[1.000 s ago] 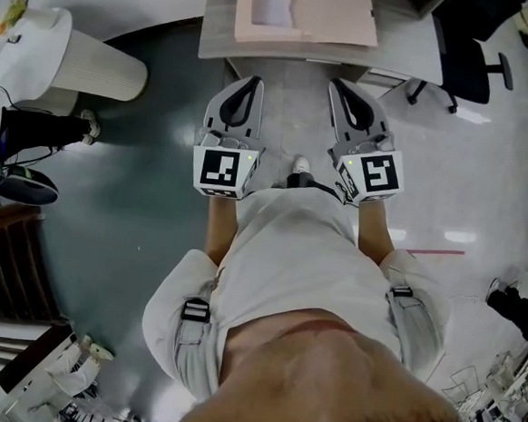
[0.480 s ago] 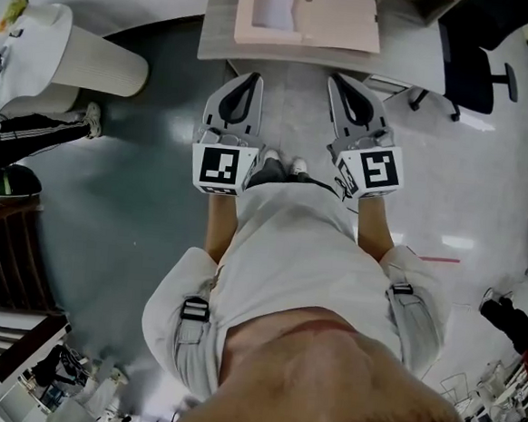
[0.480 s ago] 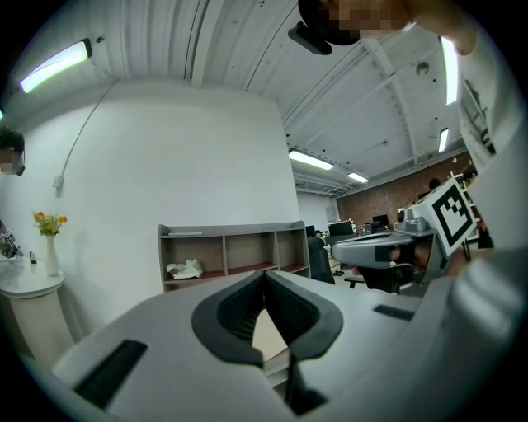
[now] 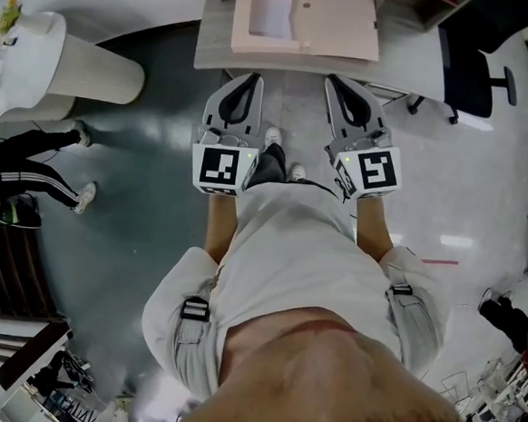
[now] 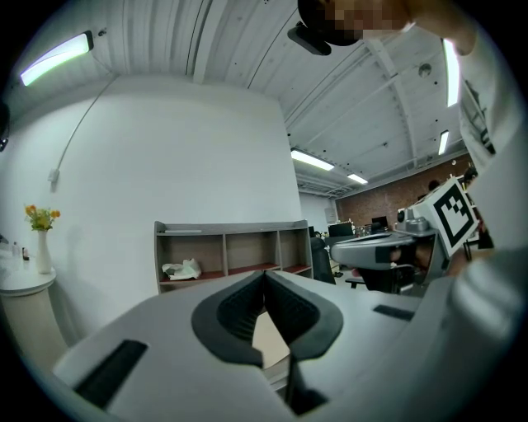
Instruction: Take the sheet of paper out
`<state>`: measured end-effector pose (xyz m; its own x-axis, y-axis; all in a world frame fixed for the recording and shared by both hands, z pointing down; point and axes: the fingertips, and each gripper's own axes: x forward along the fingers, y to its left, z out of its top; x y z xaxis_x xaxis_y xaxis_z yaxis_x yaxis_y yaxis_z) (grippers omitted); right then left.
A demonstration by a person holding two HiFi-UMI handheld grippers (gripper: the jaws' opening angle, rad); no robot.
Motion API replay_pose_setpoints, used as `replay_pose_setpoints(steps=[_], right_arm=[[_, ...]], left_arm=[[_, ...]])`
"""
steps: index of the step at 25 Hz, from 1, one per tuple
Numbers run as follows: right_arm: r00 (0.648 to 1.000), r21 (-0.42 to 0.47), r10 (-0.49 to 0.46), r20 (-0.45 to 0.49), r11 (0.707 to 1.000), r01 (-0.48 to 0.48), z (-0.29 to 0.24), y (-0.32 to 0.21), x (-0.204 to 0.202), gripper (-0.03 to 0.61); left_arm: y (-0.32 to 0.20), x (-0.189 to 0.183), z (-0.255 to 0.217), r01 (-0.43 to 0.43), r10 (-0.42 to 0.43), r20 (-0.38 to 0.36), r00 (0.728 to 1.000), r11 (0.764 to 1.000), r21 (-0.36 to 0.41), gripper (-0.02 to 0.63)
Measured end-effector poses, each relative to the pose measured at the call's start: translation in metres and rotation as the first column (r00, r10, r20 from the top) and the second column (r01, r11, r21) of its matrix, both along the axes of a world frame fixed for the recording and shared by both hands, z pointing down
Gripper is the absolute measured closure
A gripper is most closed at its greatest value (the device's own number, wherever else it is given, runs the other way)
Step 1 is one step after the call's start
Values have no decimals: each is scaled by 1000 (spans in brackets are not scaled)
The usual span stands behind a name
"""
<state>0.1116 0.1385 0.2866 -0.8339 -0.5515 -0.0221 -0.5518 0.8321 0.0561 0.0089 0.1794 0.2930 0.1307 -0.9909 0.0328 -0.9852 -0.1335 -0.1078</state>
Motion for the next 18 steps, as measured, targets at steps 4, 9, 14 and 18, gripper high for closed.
replay_pose_setpoints(steps=[4, 9, 14, 18], right_arm=[[1000, -2, 9, -10, 1000, -9, 3, -18, -15, 558], [999, 0, 27, -20, 1000, -27, 4, -45, -35, 558], [999, 3, 46, -28, 999, -46, 1, -72, -58, 558], [997, 1, 70, -39, 998, -70, 0, -91, -76, 558]], left_arm=[[-20, -14, 3, -11, 11, -6, 1000, 1000, -1, 591], [-48, -37, 6, -24, 24, -16, 1000, 1000, -1, 592], [-78, -61, 4, -42, 42, -22, 999, 999, -2, 592], [-98, -79, 2, -64, 64, -29, 998, 998, 0, 592]])
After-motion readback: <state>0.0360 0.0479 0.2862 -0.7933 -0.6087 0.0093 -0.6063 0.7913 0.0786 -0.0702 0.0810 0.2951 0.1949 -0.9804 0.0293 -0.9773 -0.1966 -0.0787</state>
